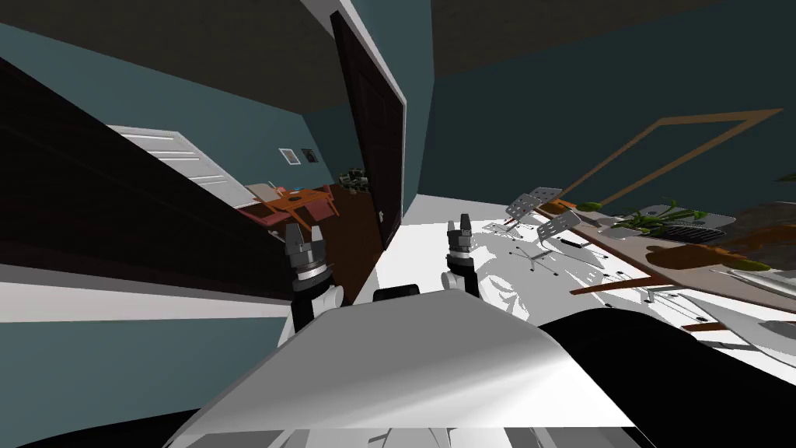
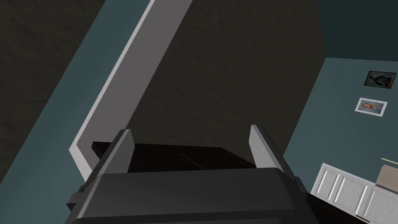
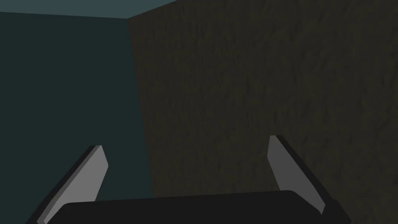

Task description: Push the door open

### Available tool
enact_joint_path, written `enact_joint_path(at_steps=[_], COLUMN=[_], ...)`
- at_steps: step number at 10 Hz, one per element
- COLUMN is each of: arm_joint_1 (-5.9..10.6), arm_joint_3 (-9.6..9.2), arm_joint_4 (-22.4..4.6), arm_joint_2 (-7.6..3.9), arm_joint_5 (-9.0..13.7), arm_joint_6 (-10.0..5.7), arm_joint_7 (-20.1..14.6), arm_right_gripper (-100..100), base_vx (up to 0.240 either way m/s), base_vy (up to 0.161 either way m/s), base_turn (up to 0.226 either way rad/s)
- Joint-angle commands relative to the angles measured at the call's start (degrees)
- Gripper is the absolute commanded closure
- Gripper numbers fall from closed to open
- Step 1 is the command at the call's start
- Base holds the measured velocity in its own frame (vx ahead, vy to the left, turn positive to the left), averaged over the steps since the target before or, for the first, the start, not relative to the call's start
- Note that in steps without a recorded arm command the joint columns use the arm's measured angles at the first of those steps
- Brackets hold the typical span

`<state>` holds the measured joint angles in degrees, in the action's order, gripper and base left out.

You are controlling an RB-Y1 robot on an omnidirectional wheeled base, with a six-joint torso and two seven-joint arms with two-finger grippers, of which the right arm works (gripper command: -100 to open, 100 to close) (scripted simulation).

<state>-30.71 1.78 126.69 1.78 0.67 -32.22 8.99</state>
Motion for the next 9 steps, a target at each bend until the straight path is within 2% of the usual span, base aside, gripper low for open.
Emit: enact_joint_path(at_steps=[1,3,9], arm_joint_1=[0.72,2.17,5.56], arm_joint_3=[-0.09,-0.28,-0.72], arm_joint_4=[-1.6,-4.9,-12.4], arm_joint_2=[-0.48,-1.3,-2.83], arm_joint_5=[0.1,0.2,0.5], arm_joint_6=[-0.25,-0.76,-1.94], arm_joint_7=[-0.2,-0.6,-1.6], arm_right_gripper=[-100,-100,-100], base_vx=[-0.027,0.101,0.081], base_vy=[0.004,-0.086,-0.048], base_turn=[0.031,0.272,0.151])
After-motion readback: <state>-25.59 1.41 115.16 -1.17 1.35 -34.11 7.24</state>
